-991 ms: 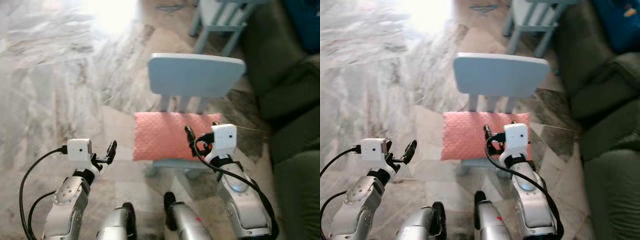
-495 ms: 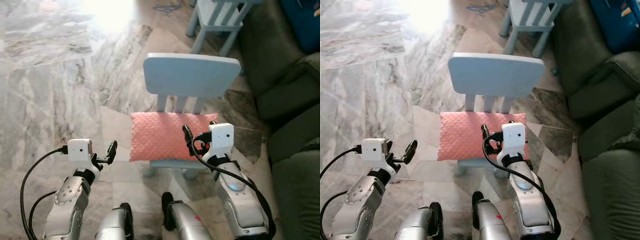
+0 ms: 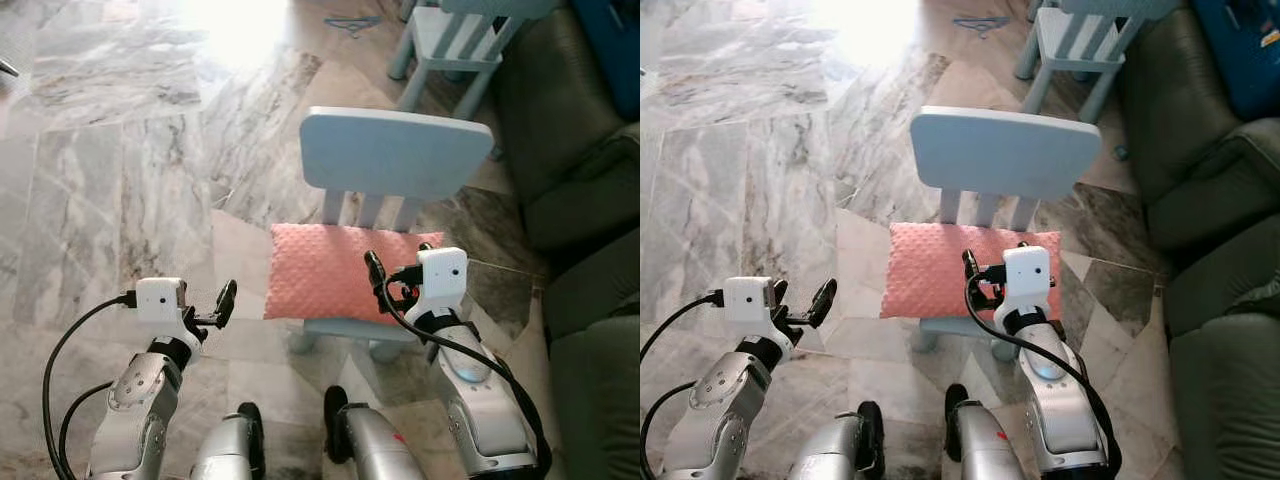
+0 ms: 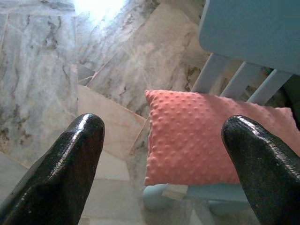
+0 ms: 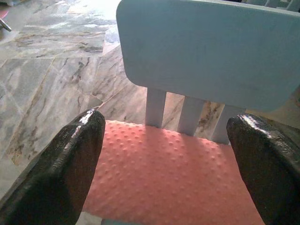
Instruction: Move the pillow to the sofa
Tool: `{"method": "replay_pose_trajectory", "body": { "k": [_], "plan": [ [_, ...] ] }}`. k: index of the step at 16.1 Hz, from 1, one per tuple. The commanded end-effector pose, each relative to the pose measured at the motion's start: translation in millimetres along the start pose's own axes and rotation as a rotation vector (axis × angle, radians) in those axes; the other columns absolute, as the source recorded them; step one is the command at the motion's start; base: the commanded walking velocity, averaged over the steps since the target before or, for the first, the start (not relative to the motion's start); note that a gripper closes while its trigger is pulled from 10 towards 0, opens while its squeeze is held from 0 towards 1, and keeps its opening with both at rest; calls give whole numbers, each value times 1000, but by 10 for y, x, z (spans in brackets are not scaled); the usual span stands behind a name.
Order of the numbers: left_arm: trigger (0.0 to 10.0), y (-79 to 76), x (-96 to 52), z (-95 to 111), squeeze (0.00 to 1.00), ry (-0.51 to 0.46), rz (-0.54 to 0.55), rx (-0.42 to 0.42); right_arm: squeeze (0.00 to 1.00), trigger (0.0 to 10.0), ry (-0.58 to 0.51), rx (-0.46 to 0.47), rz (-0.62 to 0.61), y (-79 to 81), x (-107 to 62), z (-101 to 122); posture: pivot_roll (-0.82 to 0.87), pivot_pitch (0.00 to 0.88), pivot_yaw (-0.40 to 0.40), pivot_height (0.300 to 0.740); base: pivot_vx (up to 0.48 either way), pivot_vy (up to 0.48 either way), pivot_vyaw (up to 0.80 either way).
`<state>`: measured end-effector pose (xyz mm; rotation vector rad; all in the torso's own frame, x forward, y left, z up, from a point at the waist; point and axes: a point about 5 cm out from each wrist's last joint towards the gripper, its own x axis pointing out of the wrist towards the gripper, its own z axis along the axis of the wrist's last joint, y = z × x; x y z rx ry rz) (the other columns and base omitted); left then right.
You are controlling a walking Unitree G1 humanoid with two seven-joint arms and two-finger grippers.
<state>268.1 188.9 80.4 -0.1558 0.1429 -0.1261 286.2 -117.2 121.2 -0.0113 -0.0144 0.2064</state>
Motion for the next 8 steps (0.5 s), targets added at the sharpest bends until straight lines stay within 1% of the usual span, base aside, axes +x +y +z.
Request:
{"method": "replay_pose_trajectory", "body": {
  "k": [1, 5, 8],
  "plan": [
    [10000, -3, -48, -72, 0, 24, -11, -7, 0, 10000, 25, -6, 8, 11, -33, -65, -7, 331, -41, 740, 322, -292, 0],
    [10000, -1, -54, -76, 0, 25, -15, -7, 0, 10000, 26, -6, 13, 16, -28, -70, -3, 329, -43, 740, 323, -302, 0],
    [10000, -2, -56, -78, 0, 24, -17, -4, 0, 10000, 24, -7, 15, 17, -17, -66, -3, 326, -44, 740, 292, -379, 0]
  ]
}}
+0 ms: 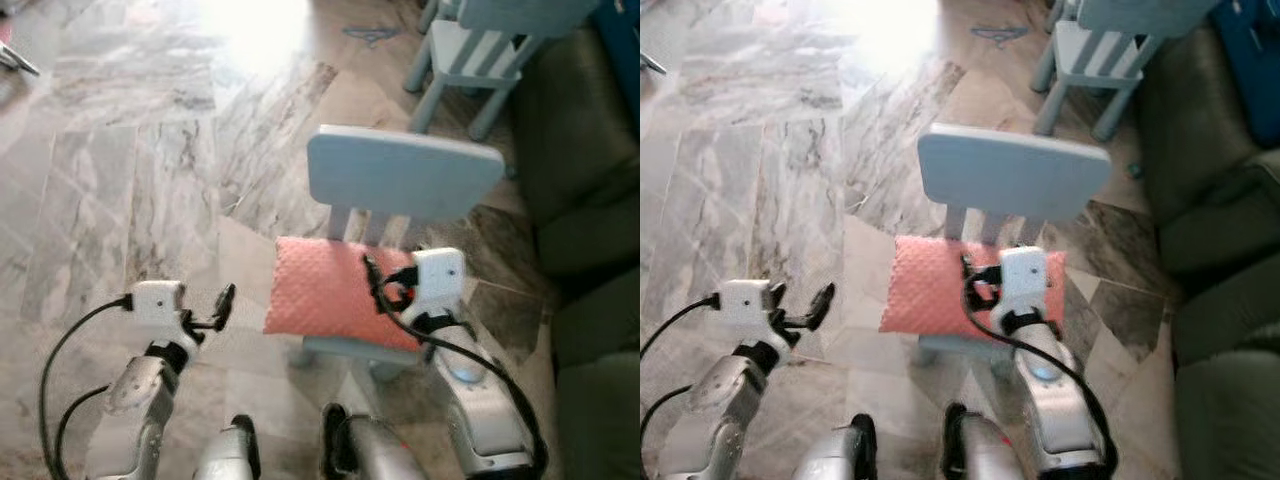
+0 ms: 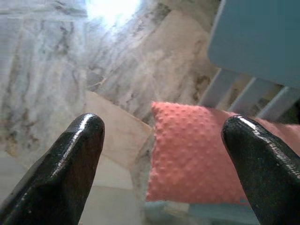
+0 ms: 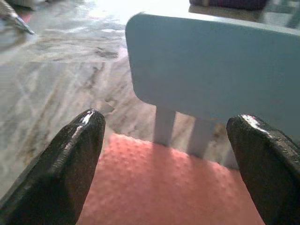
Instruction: Move the pillow to the sofa
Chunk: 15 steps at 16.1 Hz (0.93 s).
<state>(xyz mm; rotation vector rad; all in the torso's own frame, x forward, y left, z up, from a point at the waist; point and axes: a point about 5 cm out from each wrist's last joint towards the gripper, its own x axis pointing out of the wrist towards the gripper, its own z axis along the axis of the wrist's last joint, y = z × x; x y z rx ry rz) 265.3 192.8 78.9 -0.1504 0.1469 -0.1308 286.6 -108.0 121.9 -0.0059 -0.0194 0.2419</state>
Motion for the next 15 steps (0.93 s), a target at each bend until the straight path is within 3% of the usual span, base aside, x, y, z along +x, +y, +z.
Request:
{"method": "replay_pose_trajectory", "body": {
  "k": [1, 3, 5, 15],
  "plan": [
    [10000, -41, -23, -65, 0, 20, -12, -11, 0, 10000, 30, -12, -20, -71, -42, -73, -3, 326, -44, 740, 281, -360, 0],
    [10000, -40, -18, -63, 0, 20, -13, 8, 0, 10000, 30, -12, -20, -73, -43, -74, -3, 324, -45, 740, 0, -281, 0],
    [10000, -27, -16, -62, 0, 12, 2, -37, 0, 10000, 30, -11, -17, -60, -42, -73, -3, 323, -45, 740, 0, 0, 0],
    [10000, -48, -8, -74, 0, 11, -3, -58, 0, 10000, 33, -13, -15, -68, -38, -82, -7, 321, -48, 740, 0, 0, 0]
  ]
}}
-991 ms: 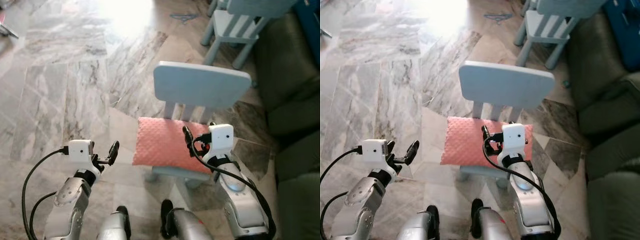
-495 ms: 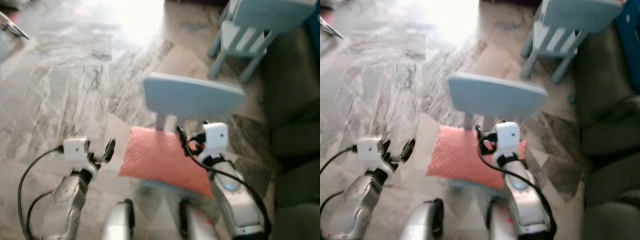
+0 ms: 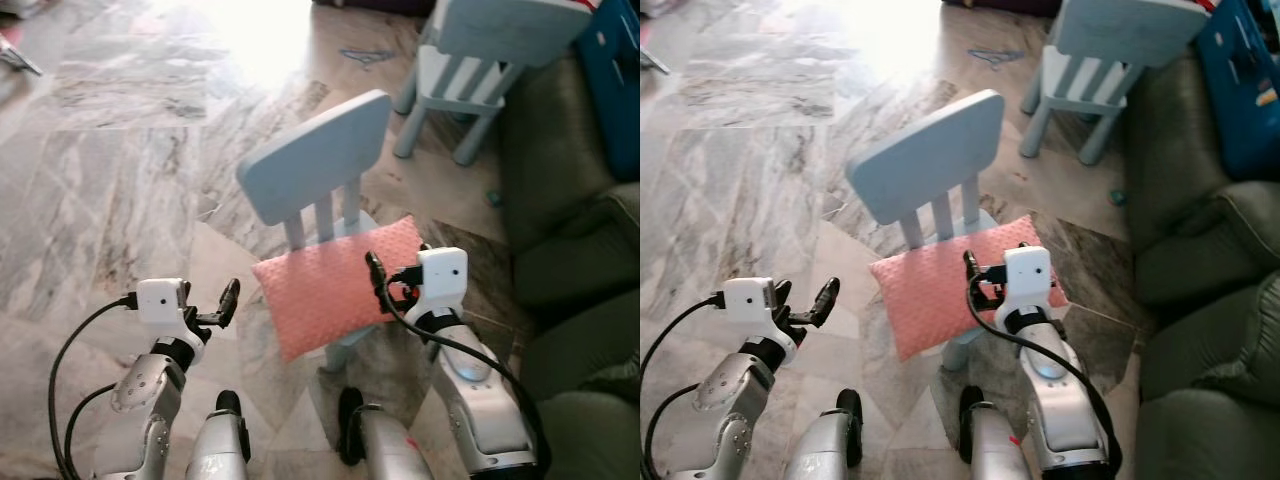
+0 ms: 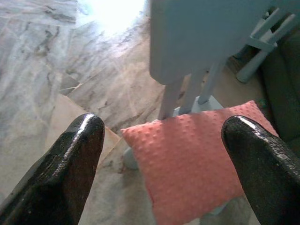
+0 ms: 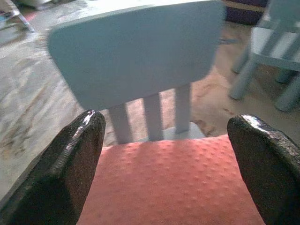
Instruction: Move the pillow to the sofa
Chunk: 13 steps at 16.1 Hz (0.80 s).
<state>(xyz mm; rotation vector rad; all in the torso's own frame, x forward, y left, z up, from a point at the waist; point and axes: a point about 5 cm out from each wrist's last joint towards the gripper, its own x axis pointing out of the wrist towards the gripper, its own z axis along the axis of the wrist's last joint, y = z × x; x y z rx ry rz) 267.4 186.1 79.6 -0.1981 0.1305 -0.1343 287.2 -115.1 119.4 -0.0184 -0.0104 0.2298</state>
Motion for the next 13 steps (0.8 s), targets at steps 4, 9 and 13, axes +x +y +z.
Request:
{"method": "replay_pose_trajectory", "body": {
  "k": [4, 9, 13],
  "plan": [
    [10000, 14, -29, -69, 0, 27, 9, -11, 0, 10000, 18, -4, -4, -6, -15, -46, -9, 317, -49, 740, 0, 0, 0],
    [10000, 15, -9, -71, 0, 29, 26, -10, 0, 10000, 25, 0, -6, -16, -7, -48, -13, 314, -50, 740, 0, 0, -640],
    [10000, 8, 2, -79, 0, 30, 24, -6, 0, 10000, 17, -2, -6, -20, -4, -39, -15, 312, -52, 740, 0, 0, -458]
  ]
}}
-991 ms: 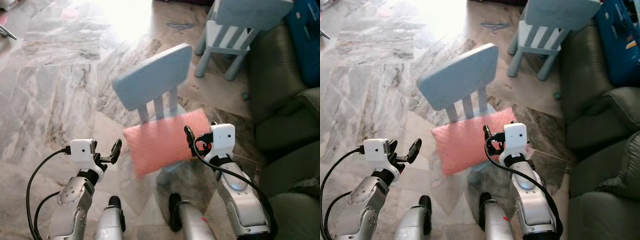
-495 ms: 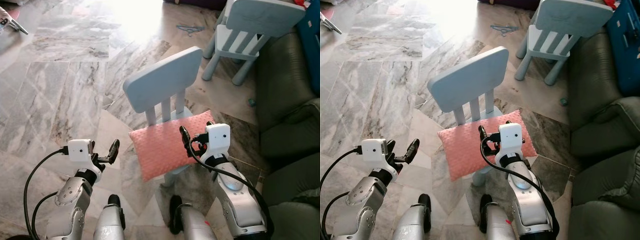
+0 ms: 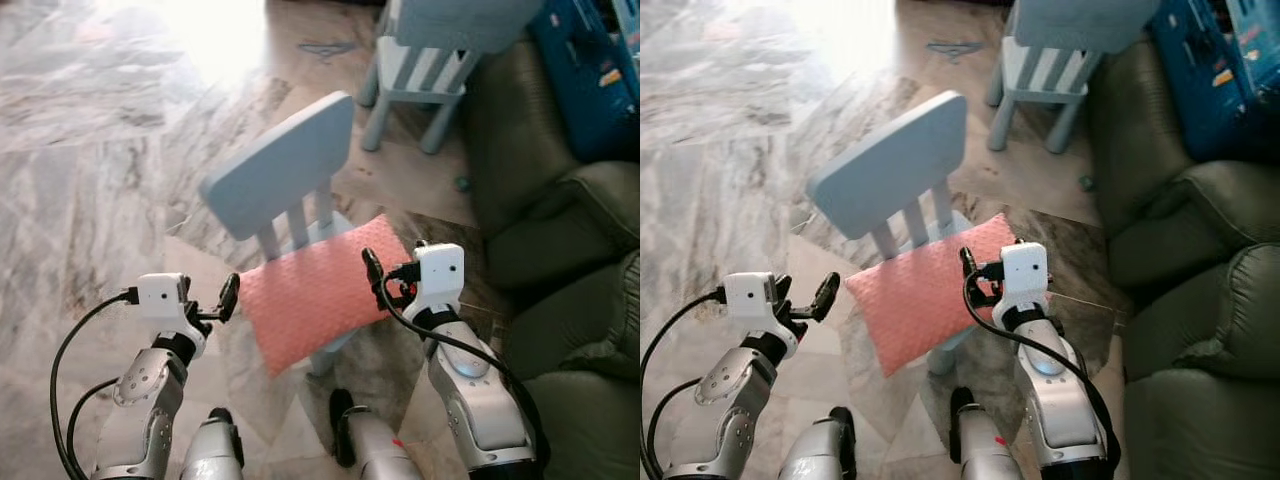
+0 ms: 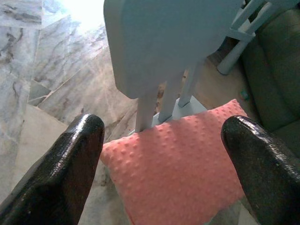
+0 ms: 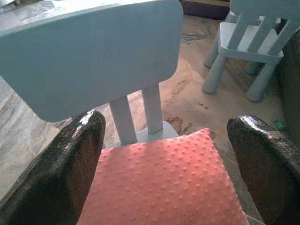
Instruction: Move the pillow to the sofa
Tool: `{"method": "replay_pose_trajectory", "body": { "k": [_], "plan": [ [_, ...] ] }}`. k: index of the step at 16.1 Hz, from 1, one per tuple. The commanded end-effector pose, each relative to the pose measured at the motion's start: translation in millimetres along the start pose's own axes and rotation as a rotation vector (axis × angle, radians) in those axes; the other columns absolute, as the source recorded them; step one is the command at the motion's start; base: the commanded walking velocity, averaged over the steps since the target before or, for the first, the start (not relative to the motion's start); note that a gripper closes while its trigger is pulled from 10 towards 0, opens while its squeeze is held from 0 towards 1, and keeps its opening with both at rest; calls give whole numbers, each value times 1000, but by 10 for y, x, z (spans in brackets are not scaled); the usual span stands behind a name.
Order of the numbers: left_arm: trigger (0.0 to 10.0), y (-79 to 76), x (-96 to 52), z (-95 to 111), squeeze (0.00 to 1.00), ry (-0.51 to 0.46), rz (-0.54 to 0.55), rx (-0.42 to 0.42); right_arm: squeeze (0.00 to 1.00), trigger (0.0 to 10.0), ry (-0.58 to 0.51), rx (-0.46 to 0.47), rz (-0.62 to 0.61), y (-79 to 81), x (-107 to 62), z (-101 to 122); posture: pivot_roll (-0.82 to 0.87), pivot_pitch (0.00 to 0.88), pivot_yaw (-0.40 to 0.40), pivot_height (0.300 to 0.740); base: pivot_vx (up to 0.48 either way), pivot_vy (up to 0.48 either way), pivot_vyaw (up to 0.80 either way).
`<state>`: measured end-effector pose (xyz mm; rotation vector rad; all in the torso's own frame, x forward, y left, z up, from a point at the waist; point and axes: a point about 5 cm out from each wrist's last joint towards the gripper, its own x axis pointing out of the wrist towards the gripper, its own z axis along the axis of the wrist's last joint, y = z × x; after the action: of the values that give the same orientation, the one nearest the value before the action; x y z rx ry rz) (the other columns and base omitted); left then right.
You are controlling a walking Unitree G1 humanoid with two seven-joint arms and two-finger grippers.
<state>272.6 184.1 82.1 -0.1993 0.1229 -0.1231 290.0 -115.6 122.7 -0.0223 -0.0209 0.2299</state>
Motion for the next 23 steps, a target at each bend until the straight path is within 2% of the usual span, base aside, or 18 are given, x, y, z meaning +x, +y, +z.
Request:
{"method": "replay_pose_trajectory", "body": {
  "k": [1, 11, 13, 18, 23],
  "plan": [
    [10000, 27, -49, -107, 0, 39, 14, -4, 0, 10000, 27, 1, -5, -8, -29, -70, -14, 312, -52, 740, 0, 0, 0],
    [10000, 44, -18, -128, 0, 54, 49, -6, 0, 10000, 33, 0, -7, -17, -26, -83, -12, 305, -51, 740, 0, 0, 0],
    [10000, 59, -22, -209, 0, 100, 72, 3, 0, 10000, 39, -3, -4, -24, -12, -92, -11, 304, -52, 740, 0, 0, 0],
    [10000, 39, -36, -387, 0, 203, 78, -47, 0, 10000, 42, -9, 1, -30, -5, -97, -15, 298, -54, 740, 0, 0, 0],
    [10000, -8, 3, -359, 0, 196, 51, -40, 0, 10000, 46, -14, 5, -38, -6, -102, -18, 293, -55, 740, 0, 0, 0]
  ]
}}
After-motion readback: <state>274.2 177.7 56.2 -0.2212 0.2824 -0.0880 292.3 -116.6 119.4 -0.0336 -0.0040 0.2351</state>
